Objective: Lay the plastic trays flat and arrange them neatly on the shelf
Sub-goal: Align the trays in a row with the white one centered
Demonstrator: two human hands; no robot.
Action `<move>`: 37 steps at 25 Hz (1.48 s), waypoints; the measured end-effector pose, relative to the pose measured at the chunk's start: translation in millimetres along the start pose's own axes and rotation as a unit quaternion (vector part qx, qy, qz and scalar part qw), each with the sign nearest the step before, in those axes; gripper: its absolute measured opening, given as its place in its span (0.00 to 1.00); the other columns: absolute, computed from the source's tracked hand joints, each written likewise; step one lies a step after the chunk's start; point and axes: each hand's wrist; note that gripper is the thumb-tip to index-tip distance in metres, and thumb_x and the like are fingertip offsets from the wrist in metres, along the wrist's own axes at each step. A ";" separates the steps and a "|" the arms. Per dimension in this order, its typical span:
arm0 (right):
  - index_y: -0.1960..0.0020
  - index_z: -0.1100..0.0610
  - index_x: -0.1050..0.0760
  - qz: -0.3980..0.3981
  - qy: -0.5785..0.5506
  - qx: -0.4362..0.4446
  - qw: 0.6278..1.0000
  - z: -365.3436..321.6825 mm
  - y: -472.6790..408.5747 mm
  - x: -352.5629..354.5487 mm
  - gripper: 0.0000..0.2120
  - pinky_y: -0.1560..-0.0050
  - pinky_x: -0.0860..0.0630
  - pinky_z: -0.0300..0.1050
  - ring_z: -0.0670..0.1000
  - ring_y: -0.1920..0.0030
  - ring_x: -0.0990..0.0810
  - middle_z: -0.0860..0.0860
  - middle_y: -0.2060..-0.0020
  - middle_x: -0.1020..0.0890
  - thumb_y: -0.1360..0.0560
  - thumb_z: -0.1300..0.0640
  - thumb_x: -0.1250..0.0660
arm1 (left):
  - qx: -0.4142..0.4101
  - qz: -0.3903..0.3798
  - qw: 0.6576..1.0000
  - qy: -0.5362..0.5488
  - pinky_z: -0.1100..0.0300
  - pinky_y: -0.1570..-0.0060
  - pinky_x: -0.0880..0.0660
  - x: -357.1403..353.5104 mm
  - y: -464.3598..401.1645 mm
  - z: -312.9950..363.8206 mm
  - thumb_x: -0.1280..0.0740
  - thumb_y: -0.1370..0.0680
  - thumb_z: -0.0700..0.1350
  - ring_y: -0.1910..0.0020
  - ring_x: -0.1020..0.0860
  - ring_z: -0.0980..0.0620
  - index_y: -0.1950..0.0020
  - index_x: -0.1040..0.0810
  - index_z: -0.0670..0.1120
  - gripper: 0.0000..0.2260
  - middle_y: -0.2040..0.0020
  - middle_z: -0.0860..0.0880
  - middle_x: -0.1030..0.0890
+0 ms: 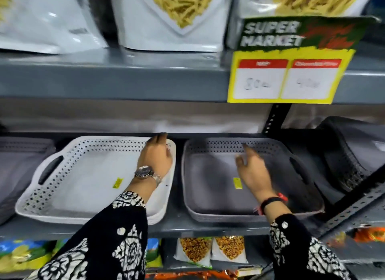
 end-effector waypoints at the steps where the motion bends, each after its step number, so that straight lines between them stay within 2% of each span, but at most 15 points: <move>1: 0.31 0.60 0.39 -0.035 -0.009 0.007 0.999 -22.0 7.3 -21.0 0.23 0.35 0.33 0.54 0.61 0.33 0.33 0.60 0.32 0.31 0.23 0.54 0.42 | 0.004 0.034 0.999 -0.010 0.45 0.45 0.24 11.1 0.0 -31.0 0.42 0.28 0.33 0.46 0.22 0.34 0.37 0.27 0.36 0.20 0.43 0.32 0.21; 3: 0.30 0.60 0.42 -0.103 -0.019 0.003 0.994 -56.0 21.5 -59.8 0.26 0.33 0.34 0.55 0.60 0.31 0.34 0.60 0.31 0.32 0.23 0.49 0.43 | 0.047 0.058 0.995 -0.061 0.41 0.44 0.25 33.7 0.8 -98.2 0.42 0.32 0.35 0.48 0.21 0.32 0.41 0.24 0.34 0.20 0.47 0.30 0.19; 5: 0.30 0.61 0.42 -0.148 -0.011 -0.020 0.989 -79.0 30.9 -94.6 0.29 0.38 0.31 0.55 0.61 0.35 0.30 0.63 0.35 0.28 0.24 0.45 0.43 | 0.142 0.012 0.982 -0.122 0.39 0.34 0.36 59.6 3.4 -161.1 0.40 0.28 0.37 0.40 0.27 0.33 0.37 0.27 0.35 0.19 0.40 0.31 0.24; 7: 0.32 0.62 0.41 -0.141 0.011 -0.041 0.989 -93.8 37.1 -117.7 0.28 0.44 0.27 0.54 0.63 0.42 0.24 0.65 0.40 0.24 0.25 0.46 0.42 | 0.211 -0.001 0.967 -0.142 0.38 0.32 0.44 79.6 5.8 -217.1 0.37 0.26 0.40 0.36 0.32 0.32 0.36 0.30 0.33 0.20 0.37 0.28 0.29; 9: 0.29 0.62 0.46 -0.108 0.051 -0.050 0.992 -102.5 42.4 -132.2 0.28 0.47 0.25 0.55 0.64 0.44 0.23 0.65 0.40 0.24 0.24 0.51 0.42 | 0.258 -0.014 0.958 -0.121 0.37 0.30 0.46 95.7 8.7 -262.8 0.40 0.25 0.46 0.33 0.35 0.32 0.33 0.34 0.32 0.24 0.34 0.28 0.32; 12: 0.28 0.60 0.49 -0.059 0.077 -0.073 0.993 -105.2 50.7 -135.6 0.27 0.49 0.27 0.57 0.66 0.42 0.25 0.66 0.41 0.24 0.23 0.57 0.43 | 0.311 -0.136 0.938 -0.076 0.42 0.29 0.42 98.2 9.9 -297.3 0.41 0.23 0.54 0.31 0.36 0.35 0.28 0.39 0.38 0.28 0.30 0.33 0.34; 15: 0.28 0.59 0.45 -0.036 0.086 -0.082 0.992 -105.7 56.8 -137.3 0.25 0.51 0.26 0.58 0.67 0.45 0.24 0.68 0.44 0.22 0.23 0.57 0.43 | 0.293 -0.125 0.948 -0.001 0.38 0.38 0.30 82.4 8.3 -312.7 0.44 0.28 0.61 0.44 0.24 0.32 0.40 0.27 0.33 0.33 0.44 0.30 0.21; 17: 0.29 0.60 0.44 -0.018 0.099 -0.078 0.992 -108.3 59.4 -142.7 0.24 0.52 0.25 0.58 0.68 0.47 0.23 0.68 0.47 0.21 0.23 0.58 0.44 | 0.286 -0.108 0.952 -0.008 0.39 0.41 0.29 74.6 4.5 -312.7 0.43 0.25 0.56 0.48 0.22 0.32 0.41 0.26 0.33 0.27 0.49 0.30 0.19; 19: 0.30 0.61 0.42 -0.001 0.124 -0.055 0.991 -109.9 60.5 -147.4 0.21 0.59 0.25 0.57 0.69 0.52 0.22 0.69 0.52 0.19 0.23 0.60 0.44 | 0.279 -0.087 0.956 -0.033 0.42 0.39 0.30 78.2 5.2 -298.9 0.42 0.22 0.47 0.44 0.23 0.34 0.36 0.29 0.37 0.18 0.46 0.32 0.19; 23: 0.36 0.64 0.35 0.014 0.155 -0.020 0.988 -115.4 59.0 -156.1 0.16 0.66 0.29 0.54 0.69 0.59 0.21 0.70 0.59 0.19 0.24 0.65 0.45 | 0.266 -0.086 0.960 -0.016 0.44 0.34 0.35 69.8 11.4 -290.0 0.43 0.23 0.37 0.45 0.22 0.36 0.42 0.29 0.35 0.12 0.51 0.30 0.19; 26: 0.35 0.65 0.37 0.011 0.149 -0.009 0.989 -116.3 58.5 -154.0 0.17 0.65 0.26 0.57 0.68 0.60 0.20 0.70 0.58 0.19 0.24 0.65 0.45 | 0.259 -0.111 0.957 -0.063 0.45 0.31 0.39 72.9 11.7 -291.7 0.43 0.23 0.38 0.43 0.23 0.39 0.35 0.32 0.39 0.16 0.47 0.35 0.18; 28: 0.31 0.63 0.41 0.002 0.163 0.012 0.987 -116.1 61.7 -152.7 0.21 0.63 0.25 0.58 0.68 0.58 0.20 0.70 0.53 0.20 0.23 0.63 0.45 | 0.225 -0.126 0.963 -0.084 0.46 0.29 0.41 77.9 15.1 -290.4 0.42 0.23 0.37 0.40 0.24 0.42 0.28 0.39 0.42 0.23 0.43 0.38 0.19; 30: 0.29 0.62 0.44 -0.003 0.179 0.022 0.984 -115.7 63.9 -152.5 0.23 0.63 0.25 0.58 0.68 0.57 0.20 0.70 0.49 0.21 0.24 0.66 0.45 | 0.195 -0.117 0.970 -0.082 0.45 0.31 0.37 75.1 16.9 -294.3 0.42 0.24 0.34 0.41 0.23 0.41 0.26 0.43 0.41 0.27 0.41 0.37 0.20; 34: 0.29 0.62 0.44 -0.015 0.158 0.024 0.987 -109.8 56.0 -156.0 0.28 0.62 0.22 0.58 0.66 0.60 0.20 0.69 0.50 0.21 0.28 0.73 0.46 | 0.162 -0.070 0.984 -0.025 0.41 0.49 0.22 64.9 14.7 -298.5 0.43 0.28 0.25 0.51 0.20 0.32 0.28 0.39 0.35 0.27 0.45 0.29 0.20; 37: 0.30 0.62 0.43 -0.011 0.142 0.029 0.989 -104.5 49.6 -158.5 0.27 0.61 0.21 0.60 0.64 0.62 0.20 0.67 0.53 0.19 0.28 0.73 0.46 | 0.150 -0.047 0.987 0.003 0.41 0.48 0.21 60.4 11.2 -301.8 0.43 0.30 0.22 0.50 0.20 0.32 0.31 0.35 0.32 0.27 0.44 0.28 0.22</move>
Point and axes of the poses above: each hand's wrist, its own y-axis away from the middle knuckle, its own x-axis out of the back of the hand, z = x × y
